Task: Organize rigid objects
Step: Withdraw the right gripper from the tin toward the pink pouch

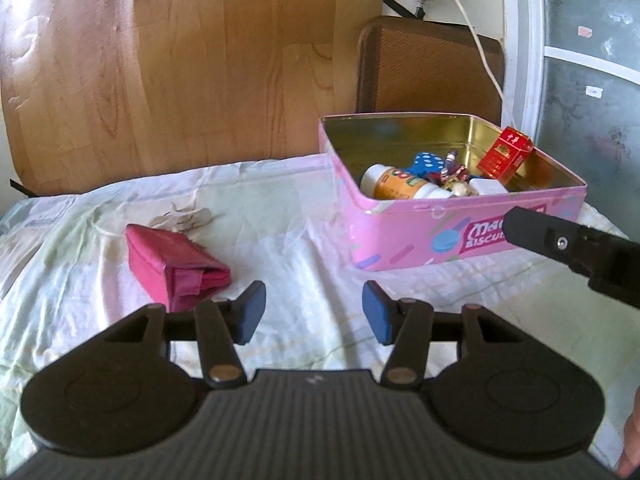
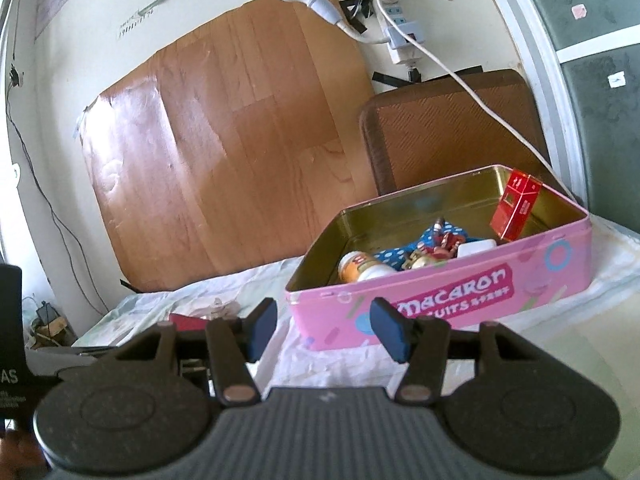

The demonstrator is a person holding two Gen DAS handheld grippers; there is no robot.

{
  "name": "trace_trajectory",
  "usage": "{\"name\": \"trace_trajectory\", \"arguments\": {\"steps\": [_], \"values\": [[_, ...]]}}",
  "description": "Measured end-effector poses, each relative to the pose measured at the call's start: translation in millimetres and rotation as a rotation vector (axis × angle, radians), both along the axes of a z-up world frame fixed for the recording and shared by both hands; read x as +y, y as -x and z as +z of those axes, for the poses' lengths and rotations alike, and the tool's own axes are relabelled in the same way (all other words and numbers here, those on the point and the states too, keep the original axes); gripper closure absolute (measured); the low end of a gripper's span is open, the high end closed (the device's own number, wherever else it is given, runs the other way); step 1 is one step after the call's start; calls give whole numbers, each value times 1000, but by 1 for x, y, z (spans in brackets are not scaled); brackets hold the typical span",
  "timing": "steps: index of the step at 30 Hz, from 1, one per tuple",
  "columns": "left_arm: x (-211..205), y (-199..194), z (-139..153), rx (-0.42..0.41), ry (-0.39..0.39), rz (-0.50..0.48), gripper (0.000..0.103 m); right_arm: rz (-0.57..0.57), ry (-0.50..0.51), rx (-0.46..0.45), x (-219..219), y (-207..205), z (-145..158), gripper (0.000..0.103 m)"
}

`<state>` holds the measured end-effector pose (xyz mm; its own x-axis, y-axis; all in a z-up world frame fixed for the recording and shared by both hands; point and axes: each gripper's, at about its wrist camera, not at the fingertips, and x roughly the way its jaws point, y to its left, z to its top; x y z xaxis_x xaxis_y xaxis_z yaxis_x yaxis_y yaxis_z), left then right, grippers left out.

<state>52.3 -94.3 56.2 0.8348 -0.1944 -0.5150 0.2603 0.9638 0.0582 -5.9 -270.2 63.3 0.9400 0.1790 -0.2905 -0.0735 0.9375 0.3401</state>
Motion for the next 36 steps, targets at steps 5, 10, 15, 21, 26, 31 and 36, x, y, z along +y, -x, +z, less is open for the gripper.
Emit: {"name": "trace_trajectory", "arguments": {"steps": [5, 10, 15, 21, 26, 31, 36], "values": [[5, -1, -6, 10, 2, 8, 42, -3, -8, 7, 5, 1, -1, 50], [7, 1, -8, 4, -6, 18, 34, -15, -23, -9, 6, 4, 1, 50], [9, 2, -8, 3, -2, 23, 30, -26, -37, -23, 7, 8, 4, 50], [8, 3, -9, 6, -8, 17, 27, -36, -57, -38, 6, 12, 7, 48], [9, 4, -10, 11, -8, 15, 27, -40, -60, -44, 7, 14, 8, 47], [10, 5, -11, 14, -7, 11, 26, -41, -60, -45, 7, 15, 8, 47], [11, 5, -11, 13, -7, 11, 26, -40, -58, -42, 7, 16, 8, 46]]}}
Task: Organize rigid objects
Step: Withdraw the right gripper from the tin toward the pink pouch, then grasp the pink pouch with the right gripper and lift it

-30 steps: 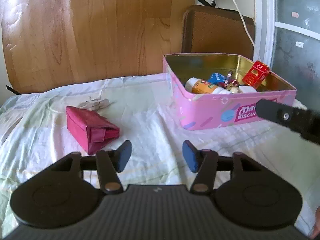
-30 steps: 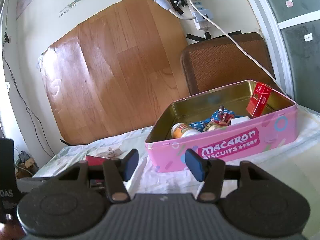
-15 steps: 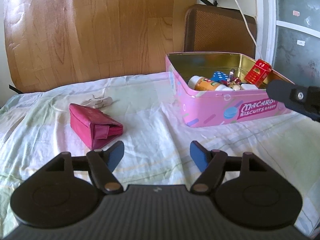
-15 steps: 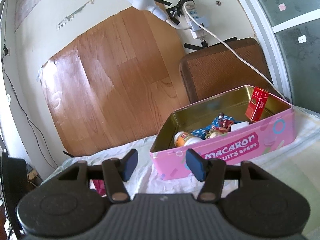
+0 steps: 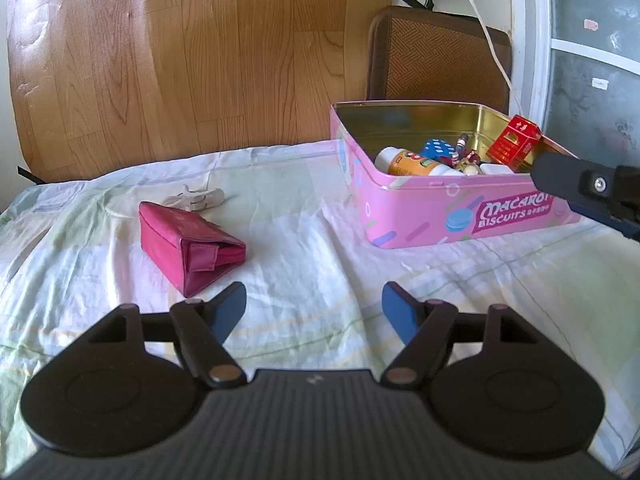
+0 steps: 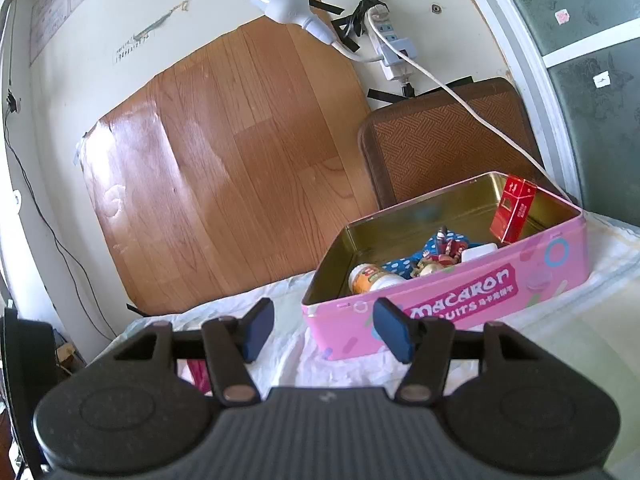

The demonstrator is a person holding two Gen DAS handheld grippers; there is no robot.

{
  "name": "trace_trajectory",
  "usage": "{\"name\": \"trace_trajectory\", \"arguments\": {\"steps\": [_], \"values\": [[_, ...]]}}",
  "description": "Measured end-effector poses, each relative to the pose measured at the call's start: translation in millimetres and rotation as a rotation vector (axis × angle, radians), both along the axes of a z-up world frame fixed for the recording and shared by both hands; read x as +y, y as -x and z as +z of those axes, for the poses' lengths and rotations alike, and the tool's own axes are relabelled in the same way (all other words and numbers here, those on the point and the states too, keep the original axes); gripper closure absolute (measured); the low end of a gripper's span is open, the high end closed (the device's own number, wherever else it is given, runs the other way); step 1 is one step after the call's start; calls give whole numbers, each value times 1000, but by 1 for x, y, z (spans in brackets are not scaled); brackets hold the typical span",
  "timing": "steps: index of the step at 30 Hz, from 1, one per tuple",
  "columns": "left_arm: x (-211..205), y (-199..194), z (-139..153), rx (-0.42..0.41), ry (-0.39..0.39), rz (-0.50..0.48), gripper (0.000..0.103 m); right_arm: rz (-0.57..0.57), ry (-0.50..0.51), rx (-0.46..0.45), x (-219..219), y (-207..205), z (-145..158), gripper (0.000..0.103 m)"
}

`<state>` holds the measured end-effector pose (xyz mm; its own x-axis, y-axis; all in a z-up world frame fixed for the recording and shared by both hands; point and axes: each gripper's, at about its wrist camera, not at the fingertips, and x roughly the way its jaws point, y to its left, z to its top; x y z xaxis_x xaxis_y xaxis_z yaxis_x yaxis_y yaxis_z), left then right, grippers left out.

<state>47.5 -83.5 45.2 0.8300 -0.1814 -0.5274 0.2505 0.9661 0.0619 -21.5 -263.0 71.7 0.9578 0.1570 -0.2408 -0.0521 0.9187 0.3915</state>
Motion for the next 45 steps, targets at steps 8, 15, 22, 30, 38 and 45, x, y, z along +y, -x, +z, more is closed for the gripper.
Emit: {"name": "trace_trajectory", "arguments": {"steps": [8, 15, 22, 30, 38, 45], "values": [[3, 1, -3, 4, 3, 7, 26, 4, 7, 8, 4, -2, -2, 46], [15, -3, -8, 20, 9, 23, 25, 17, 15, 25, 10, -7, -6, 46], [38, -8, -13, 27, 25, 52, 25, 57, 28, 57, 22, -19, -14, 46], [126, -22, -21, 31, 164, 288, 22, 246, 98, 101, 67, -54, -23, 41], [178, -28, -34, -9, 263, 479, 22, 464, 164, 165, 134, -128, -31, 11], [164, -24, -30, -101, 231, 427, 21, 520, 220, 281, 169, -192, -48, 17]]}}
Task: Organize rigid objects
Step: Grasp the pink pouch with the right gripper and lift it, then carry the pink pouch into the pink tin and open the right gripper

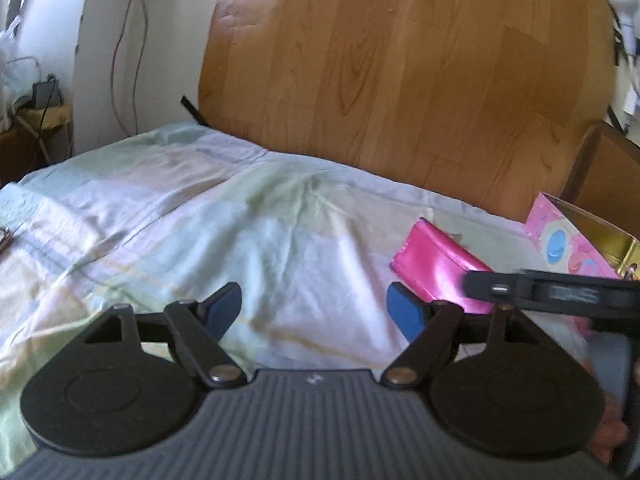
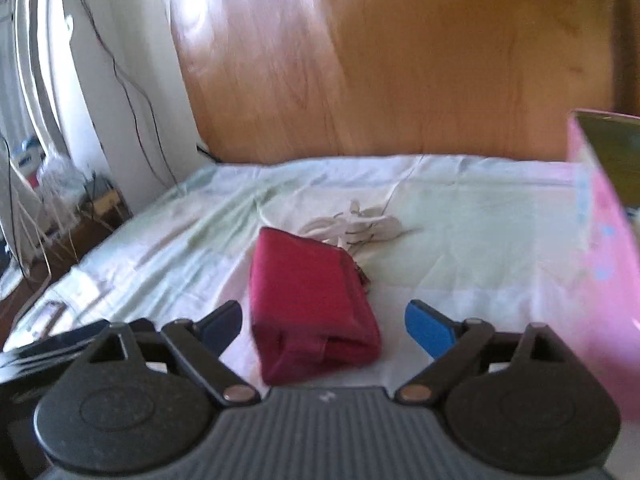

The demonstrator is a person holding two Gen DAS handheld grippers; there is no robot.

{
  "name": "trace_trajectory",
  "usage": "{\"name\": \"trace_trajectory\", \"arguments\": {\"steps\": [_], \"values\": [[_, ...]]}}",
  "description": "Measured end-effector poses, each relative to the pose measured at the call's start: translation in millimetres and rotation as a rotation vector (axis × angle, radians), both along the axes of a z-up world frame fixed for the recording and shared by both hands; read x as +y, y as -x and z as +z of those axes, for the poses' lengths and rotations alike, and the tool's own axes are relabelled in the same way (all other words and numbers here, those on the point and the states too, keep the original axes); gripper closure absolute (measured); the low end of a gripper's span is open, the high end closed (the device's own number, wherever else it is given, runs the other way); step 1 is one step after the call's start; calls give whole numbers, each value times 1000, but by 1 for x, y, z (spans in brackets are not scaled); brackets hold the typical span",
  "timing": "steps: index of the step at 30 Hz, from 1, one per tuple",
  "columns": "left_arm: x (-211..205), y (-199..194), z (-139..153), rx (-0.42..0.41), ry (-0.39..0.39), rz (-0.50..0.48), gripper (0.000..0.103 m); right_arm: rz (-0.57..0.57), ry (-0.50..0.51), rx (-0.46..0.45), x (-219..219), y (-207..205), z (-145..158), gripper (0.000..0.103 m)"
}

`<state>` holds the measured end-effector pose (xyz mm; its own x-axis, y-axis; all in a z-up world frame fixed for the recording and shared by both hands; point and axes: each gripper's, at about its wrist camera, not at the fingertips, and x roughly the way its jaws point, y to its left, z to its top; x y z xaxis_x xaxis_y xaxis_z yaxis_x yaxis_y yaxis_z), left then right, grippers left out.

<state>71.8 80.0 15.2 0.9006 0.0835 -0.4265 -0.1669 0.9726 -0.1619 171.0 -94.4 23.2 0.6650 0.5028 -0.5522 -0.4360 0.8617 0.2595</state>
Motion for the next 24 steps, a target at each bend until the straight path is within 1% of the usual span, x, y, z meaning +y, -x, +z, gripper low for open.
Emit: {"name": "trace_trajectory", "arguments": {"steps": [2, 3, 4, 6, 9, 12, 14, 16, 17, 18, 19, 20, 21, 22, 23, 24], "values": [[3, 2, 1, -5, 3, -5, 21, 33, 32, 27, 8, -6, -6, 30], [4, 2, 1, -7, 12, -6, 21, 25, 38, 14, 9, -3, -6, 34], [6, 3, 1, -7, 20, -7, 21, 25, 47, 11, 11, -1, -5, 36], [10, -1, -1, -3, 38, -7, 21, 31, 63, 7, 11, 6, -2, 37], [12, -4, -1, -1, 50, -9, 21, 74, 92, -9, 1, 32, 1, 37], [10, -3, -1, -3, 47, -25, 21, 189, 105, -10, -25, 65, 4, 36], [10, -5, -2, 6, 52, -67, 21, 252, 114, -13, -51, 89, 7, 35], [9, -8, -2, 36, 73, -154, 21, 274, 147, -21, -80, 113, 9, 33], [7, -9, -1, 46, 85, -187, 21, 266, 169, -29, -95, 124, 11, 31], [4, -8, 0, 51, 109, -226, 21, 243, 198, -40, -110, 133, 13, 27], [1, -6, 1, 50, 142, -263, 21, 193, 233, -63, -124, 143, 15, 22], [-3, -5, 2, 48, 187, -309, 21, 134, 256, -88, -137, 152, 17, 12], [-11, -3, 3, 47, 232, -367, 21, 81, 262, -106, -148, 160, 19, 12], [-19, -2, 5, 42, 252, -417, 21, 41, 245, -113, -159, 167, 22, 12], [-29, 0, 8, 38, 252, -462, 21, 9, 215, -116, -169, 173, 24, 12], [-42, 4, 11, 31, 236, -506, 21, -23, 178, -123, -176, 182, 26, 15]]}}
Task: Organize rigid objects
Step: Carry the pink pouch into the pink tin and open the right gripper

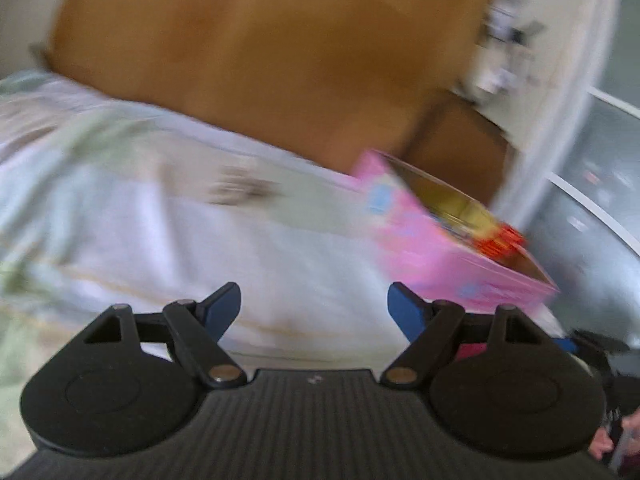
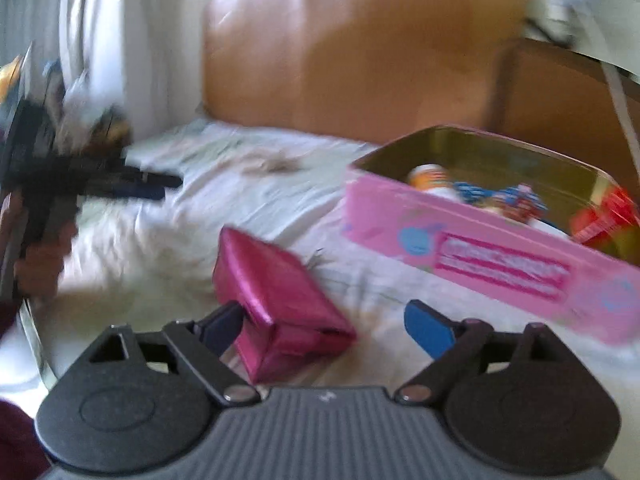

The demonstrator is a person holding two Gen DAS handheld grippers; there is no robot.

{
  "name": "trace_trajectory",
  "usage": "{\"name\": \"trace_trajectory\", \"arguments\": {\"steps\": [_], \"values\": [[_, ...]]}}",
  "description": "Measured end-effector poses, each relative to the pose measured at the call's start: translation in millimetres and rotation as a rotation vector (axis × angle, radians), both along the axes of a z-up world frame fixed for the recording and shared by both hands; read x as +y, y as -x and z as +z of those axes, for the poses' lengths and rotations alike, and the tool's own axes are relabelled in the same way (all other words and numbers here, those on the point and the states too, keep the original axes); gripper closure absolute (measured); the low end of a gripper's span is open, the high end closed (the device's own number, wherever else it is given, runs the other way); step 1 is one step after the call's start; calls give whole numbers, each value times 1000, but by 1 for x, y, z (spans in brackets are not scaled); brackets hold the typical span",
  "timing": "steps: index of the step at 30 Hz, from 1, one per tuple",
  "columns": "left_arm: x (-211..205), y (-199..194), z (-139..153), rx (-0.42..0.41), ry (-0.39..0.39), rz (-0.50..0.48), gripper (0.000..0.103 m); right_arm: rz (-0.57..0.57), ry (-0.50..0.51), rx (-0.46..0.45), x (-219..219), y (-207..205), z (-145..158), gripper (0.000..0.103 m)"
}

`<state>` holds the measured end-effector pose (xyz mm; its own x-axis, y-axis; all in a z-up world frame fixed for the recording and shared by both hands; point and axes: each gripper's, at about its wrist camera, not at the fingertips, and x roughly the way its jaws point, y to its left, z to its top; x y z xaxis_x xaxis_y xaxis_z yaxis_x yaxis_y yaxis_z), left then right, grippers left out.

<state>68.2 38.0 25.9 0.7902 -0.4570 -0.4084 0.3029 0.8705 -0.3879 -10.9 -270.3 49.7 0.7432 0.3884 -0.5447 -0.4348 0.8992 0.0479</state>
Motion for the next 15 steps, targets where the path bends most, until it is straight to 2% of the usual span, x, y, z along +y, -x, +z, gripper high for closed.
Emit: {"name": "trace_trajectory", "arguments": {"steps": [2, 5, 7, 10, 12, 13, 14, 15], "values": [[-25, 8, 8, -47, -41, -78, 21, -25, -54, -11, -7, 14, -1, 21], [-58, 16, 17, -95, -91, -191, 21, -34, -126, 6, -6, 31, -9, 39], [-77, 16, 17, -102, -140, -237, 21, -38, -175, 18, -2, 35, -13, 44], [-97, 2, 8, -66, -196, -270, 20, -46, -200, 9, 7, 30, -16, 49], [-103, -6, -2, -12, -209, -304, 19, -59, -193, 21, 11, 23, -21, 61], [-105, -8, -7, 5, -183, -310, 20, -61, -195, 38, 13, 18, -25, 67], [-105, -8, -8, 20, -163, -321, 35, -60, -196, 53, 13, 15, -29, 76], [-108, -8, -7, 32, -141, -340, 35, -51, -210, 60, 14, 13, -32, 79]]}}
